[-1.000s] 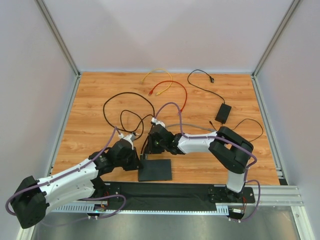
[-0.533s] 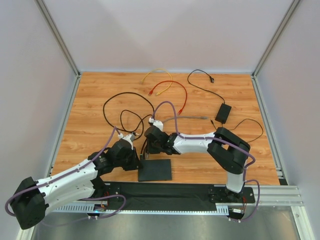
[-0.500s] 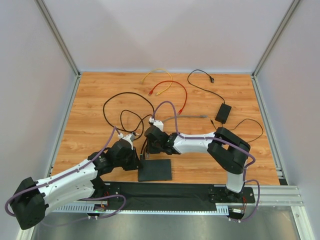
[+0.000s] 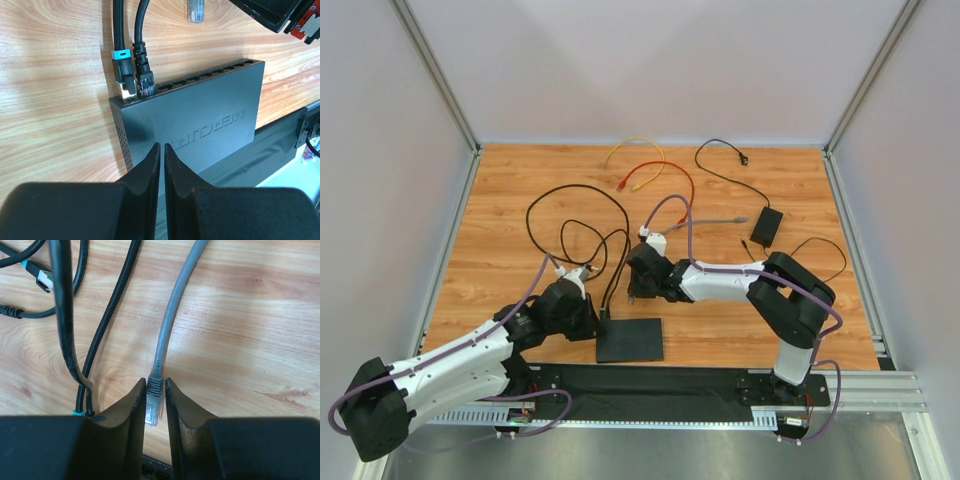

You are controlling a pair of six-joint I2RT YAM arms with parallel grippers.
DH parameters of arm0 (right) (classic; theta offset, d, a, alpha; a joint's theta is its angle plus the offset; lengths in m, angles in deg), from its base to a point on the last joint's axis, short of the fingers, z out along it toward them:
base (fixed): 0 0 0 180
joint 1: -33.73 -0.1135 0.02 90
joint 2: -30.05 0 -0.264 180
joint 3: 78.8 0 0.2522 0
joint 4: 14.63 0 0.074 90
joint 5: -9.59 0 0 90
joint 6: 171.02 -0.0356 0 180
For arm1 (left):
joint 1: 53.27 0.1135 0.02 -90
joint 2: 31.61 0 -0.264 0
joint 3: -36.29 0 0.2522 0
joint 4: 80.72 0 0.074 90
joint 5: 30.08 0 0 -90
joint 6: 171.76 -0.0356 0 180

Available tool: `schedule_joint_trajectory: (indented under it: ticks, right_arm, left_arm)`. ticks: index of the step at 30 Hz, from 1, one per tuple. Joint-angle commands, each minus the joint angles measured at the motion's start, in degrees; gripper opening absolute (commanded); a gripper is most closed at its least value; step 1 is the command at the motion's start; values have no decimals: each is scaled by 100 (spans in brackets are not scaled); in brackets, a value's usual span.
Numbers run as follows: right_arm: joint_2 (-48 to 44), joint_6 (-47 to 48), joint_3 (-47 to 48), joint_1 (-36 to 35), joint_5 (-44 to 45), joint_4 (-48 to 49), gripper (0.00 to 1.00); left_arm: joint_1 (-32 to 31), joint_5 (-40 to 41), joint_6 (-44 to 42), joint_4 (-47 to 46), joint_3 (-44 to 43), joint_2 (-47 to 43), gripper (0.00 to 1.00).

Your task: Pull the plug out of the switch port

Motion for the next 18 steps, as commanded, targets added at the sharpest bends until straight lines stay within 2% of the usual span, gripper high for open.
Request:
schedule_joint_trajectory:
  ticks: [1,9,18]
  right_arm:
    - [12,177,-219,18,374,-577,25]
    - [-41,415,-35,-307,769,-752,41]
    - [319,502,325,-448,866,-1165,41]
  left_arm:
    - [-11,16,-117,74,-27,-110,13]
    - [-11,16,-108,39,-10,-110,13]
    - [-11,8,-100,57,-10,-137,13]
